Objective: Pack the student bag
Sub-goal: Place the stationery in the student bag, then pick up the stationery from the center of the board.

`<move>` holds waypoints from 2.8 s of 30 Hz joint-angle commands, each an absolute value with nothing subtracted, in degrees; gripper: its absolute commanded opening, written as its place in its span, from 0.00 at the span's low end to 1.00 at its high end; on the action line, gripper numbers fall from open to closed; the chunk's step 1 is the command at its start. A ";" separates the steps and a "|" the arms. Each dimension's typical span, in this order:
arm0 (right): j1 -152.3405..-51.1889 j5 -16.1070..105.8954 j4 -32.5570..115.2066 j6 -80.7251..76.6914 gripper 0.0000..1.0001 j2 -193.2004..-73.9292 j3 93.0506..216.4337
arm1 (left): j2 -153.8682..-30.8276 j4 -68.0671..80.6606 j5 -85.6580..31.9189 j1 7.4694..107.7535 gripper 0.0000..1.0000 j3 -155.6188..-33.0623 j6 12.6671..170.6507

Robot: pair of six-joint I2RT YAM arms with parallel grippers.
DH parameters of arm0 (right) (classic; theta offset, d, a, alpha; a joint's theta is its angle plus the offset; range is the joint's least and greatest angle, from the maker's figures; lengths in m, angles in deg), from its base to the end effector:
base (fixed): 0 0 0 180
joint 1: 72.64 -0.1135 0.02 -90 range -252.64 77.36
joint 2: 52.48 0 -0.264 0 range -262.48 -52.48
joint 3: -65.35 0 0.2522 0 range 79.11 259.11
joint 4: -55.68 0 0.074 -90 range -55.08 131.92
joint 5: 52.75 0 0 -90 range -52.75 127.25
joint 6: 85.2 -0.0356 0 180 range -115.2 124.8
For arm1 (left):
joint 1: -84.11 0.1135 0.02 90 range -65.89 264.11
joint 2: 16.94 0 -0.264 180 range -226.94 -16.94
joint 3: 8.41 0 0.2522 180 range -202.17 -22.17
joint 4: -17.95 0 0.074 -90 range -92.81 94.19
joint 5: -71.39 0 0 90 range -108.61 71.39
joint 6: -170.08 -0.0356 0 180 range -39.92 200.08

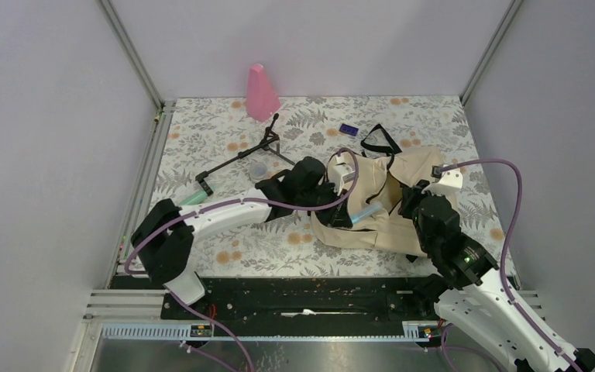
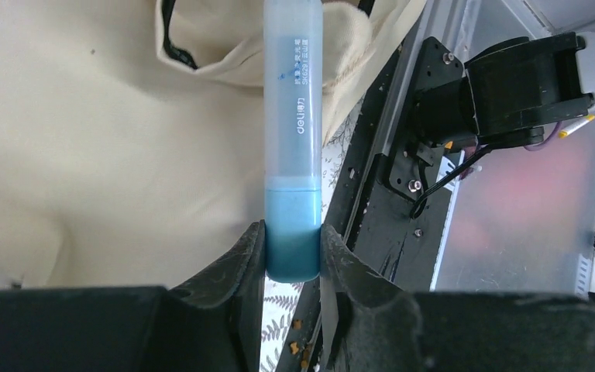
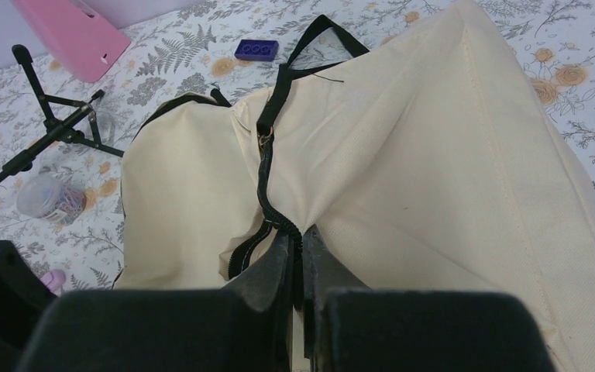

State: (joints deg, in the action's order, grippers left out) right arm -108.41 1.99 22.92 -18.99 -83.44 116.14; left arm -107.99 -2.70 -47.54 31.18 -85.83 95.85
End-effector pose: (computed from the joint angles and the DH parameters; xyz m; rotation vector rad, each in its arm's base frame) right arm 0.1186 0.0601 0.3118 0.2513 1.7409 0.2042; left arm 0.2014 -0.2951 0.2588 1.0445 2.1092 -1.1922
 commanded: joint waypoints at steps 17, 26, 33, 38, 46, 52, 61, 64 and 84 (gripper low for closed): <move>-108.35 2.39 27.48 -20.20 0.00 -80.05 113.37 | -127.37 14.62 -45.65 31.11 0.00 -105.93 110.95; -108.32 2.93 27.44 -21.45 0.00 -79.74 112.33 | -133.71 34.76 -45.08 30.48 0.00 -103.85 127.92; -108.35 1.96 27.50 -21.61 0.00 -79.73 112.11 | -133.05 29.33 -42.41 29.38 0.41 -102.46 123.76; -108.39 1.14 27.49 -21.68 0.00 -79.70 112.07 | -129.73 25.47 -39.42 29.40 0.78 -99.75 117.13; -108.39 0.58 27.83 -20.84 0.00 -79.45 112.32 | -122.51 28.90 -34.99 29.56 0.79 -90.91 111.80; -108.40 0.54 27.84 -20.95 0.00 -79.20 112.18 | -112.51 31.13 -28.88 29.88 0.80 -81.57 106.17; -108.37 -0.10 28.30 -20.16 0.00 -78.94 111.98 | -95.36 11.94 -12.24 30.98 0.87 -70.32 98.56; -108.40 0.43 29.58 -19.92 0.00 -79.09 111.38 | -92.13 3.37 -8.32 33.06 0.88 -66.72 100.77; -108.35 -0.81 29.78 -19.58 0.00 -77.49 109.58 | -91.34 -13.88 0.48 48.34 0.89 -62.07 108.15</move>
State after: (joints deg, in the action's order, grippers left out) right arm -108.41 1.83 25.87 -20.28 -78.20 109.17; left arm -89.54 -13.06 -1.96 48.15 -59.62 107.56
